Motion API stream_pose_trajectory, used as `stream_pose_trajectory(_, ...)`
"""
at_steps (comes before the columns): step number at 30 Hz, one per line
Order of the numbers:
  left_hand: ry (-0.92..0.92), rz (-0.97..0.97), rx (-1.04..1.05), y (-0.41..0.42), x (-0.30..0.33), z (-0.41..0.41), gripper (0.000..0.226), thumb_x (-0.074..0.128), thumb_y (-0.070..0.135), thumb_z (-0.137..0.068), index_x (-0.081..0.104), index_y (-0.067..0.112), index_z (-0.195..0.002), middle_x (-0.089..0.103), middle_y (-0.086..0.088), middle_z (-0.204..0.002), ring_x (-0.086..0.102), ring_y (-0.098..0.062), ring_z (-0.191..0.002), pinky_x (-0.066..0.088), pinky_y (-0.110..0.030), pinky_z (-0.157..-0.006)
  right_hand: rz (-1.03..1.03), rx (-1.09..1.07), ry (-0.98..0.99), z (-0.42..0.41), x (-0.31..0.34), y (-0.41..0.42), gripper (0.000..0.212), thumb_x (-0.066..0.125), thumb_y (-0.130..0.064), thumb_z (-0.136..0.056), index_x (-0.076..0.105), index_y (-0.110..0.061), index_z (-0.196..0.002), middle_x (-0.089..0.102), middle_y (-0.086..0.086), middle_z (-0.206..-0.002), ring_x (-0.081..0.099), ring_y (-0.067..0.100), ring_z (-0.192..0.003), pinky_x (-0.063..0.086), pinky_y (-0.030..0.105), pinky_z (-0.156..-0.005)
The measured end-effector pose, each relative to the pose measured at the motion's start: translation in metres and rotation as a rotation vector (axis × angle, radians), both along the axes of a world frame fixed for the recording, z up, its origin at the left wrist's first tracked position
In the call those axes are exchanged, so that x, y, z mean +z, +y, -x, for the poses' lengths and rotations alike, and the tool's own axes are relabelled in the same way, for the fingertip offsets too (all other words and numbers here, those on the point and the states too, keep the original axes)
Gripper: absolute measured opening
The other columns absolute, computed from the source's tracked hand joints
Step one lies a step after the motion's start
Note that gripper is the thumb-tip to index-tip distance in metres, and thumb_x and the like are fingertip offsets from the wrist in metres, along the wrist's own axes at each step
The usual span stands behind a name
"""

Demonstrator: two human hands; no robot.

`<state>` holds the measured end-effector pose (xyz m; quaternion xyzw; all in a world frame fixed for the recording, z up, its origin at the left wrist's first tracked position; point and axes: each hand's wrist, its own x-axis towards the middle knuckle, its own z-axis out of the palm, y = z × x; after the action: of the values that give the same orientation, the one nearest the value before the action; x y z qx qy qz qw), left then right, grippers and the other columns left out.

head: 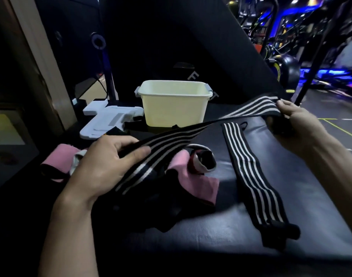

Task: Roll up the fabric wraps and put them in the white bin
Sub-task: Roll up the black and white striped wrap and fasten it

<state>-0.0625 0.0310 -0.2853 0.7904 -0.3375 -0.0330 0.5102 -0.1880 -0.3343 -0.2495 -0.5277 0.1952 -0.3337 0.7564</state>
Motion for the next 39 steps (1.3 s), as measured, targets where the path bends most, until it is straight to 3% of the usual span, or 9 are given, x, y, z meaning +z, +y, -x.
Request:
stream_pose_trajectory(3, -0.007, 0.112, -0.024, -0.011, 0.010, 0.016, 0.028, 0.070, 0.046, -0.089, 0.079, 0.020, -0.084, 0.078, -0.002, -0.078, 0.074, -0.029, -0.076, 0.059, -0.046, -0.079, -0.026, 0.019, 0.012, 0.013, -0.005, -0.013, 0.023, 0.045, -0.013, -0.104, 0.066, -0.019, -0.097, 0.066, -0.006, -0.067, 0.060, 0.003, -0.054, 0.047, 0.014, -0.046)
stream_pose_trajectory(7, 0.135, 0.206, -0.274, -0.039, 0.015, 0.036, 0.017, 0.065, 0.034, -0.093, 0.080, 0.026, -0.094, 0.080, -0.002, -0.090, 0.076, -0.016, -0.082, 0.060, -0.025, -0.072, -0.159, -0.084, -0.040, 0.037, -0.004, -0.027, 0.026, 0.043, -0.008, -0.103, 0.061, -0.022, -0.116, 0.076, -0.003, -0.073, 0.075, 0.011, -0.068, 0.061, 0.027, -0.059)
stream_pose_trajectory(11, 0.289, 0.198, -0.530, -0.079, -0.001, 0.052, 0.020, 0.060, 0.010, -0.099, 0.074, 0.010, -0.113, 0.077, -0.012, -0.112, 0.072, -0.019, -0.106, 0.057, -0.028, -0.093, -0.141, -0.077, -0.086, 0.055, -0.003, -0.041, 0.056, 0.074, -0.023, -0.050, 0.069, -0.022, -0.105, 0.076, -0.004, -0.096, 0.076, 0.015, -0.096, 0.059, 0.032, -0.077)
stream_pose_trajectory(15, 0.438, 0.227, -0.533, -0.121, -0.015, 0.071, 0.019, 0.054, 0.002, -0.102, 0.072, 0.007, -0.106, 0.079, -0.010, -0.105, 0.072, -0.013, -0.097, 0.059, -0.025, -0.087, -0.053, -0.120, -0.023, 0.059, -0.006, -0.059, 0.026, 0.048, -0.018, -0.088, 0.069, -0.017, -0.104, 0.074, -0.004, -0.097, 0.074, 0.018, -0.093, 0.060, 0.032, -0.078)
stream_pose_trajectory(20, 0.697, 0.306, -0.480, -0.160, -0.034, 0.076, 0.019, 0.053, 0.005, -0.103, 0.072, 0.011, -0.099, 0.079, -0.013, -0.099, 0.074, -0.015, -0.083, 0.062, -0.024, -0.070, 0.280, -0.119, 0.241, 0.032, -0.011, -0.089, 0.043, 0.046, -0.007, -0.094, 0.063, -0.018, -0.132, 0.070, 0.002, -0.109, 0.070, 0.019, -0.099, 0.055, 0.035, -0.092)
stream_pose_trajectory(26, 0.790, 0.302, -0.489, -0.191, -0.060, 0.076, 0.022, 0.050, 0.003, -0.105, 0.066, -0.003, -0.118, 0.074, -0.022, -0.113, 0.070, -0.035, -0.108, 0.053, -0.049, -0.100, 0.512, -0.010, 0.403, -0.038, -0.014, -0.108, 0.045, 0.052, -0.002, -0.093, 0.055, -0.018, -0.135, 0.065, 0.003, -0.098, 0.067, 0.015, -0.082, 0.048, 0.031, -0.069)
stream_pose_trajectory(31, 0.797, 0.232, -0.564, -0.210, -0.072, 0.073, 0.018, 0.061, 0.024, -0.093, 0.071, 0.012, -0.102, 0.055, -0.016, -0.105, 0.050, -0.030, -0.098, 0.049, -0.044, -0.083, 0.687, 0.070, 0.602, -0.098, -0.028, -0.116, 0.044, 0.051, -0.001, -0.092, 0.055, -0.013, -0.134, 0.062, 0.004, -0.089, 0.066, 0.011, -0.073, 0.041, 0.027, -0.059)
stream_pose_trajectory(35, 0.749, 0.170, -0.546, -0.213, -0.083, 0.064, 0.021, 0.052, 0.011, -0.107, 0.062, -0.003, -0.120, 0.067, -0.030, -0.102, 0.061, -0.031, -0.088, 0.054, -0.022, -0.054, 0.778, 0.154, 0.745, -0.135, -0.048, -0.118, 0.024, 0.059, -0.006, -0.088, 0.062, 0.000, -0.110, 0.055, 0.013, -0.089, 0.060, 0.021, -0.070, 0.034, 0.026, -0.050)
stream_pose_trajectory(39, 0.725, 0.133, -0.520, -0.214, -0.086, 0.062, 0.020, 0.050, 0.010, -0.107, 0.062, -0.003, -0.118, 0.074, -0.020, -0.090, 0.068, -0.026, -0.077, 0.060, -0.032, -0.058, 0.857, 0.123, 0.888, -0.154, -0.068, -0.121, 0.015, 0.064, -0.016, -0.082, 0.065, -0.007, -0.094, 0.059, 0.013, -0.081, 0.052, 0.022, -0.068, 0.032, 0.024, -0.048)
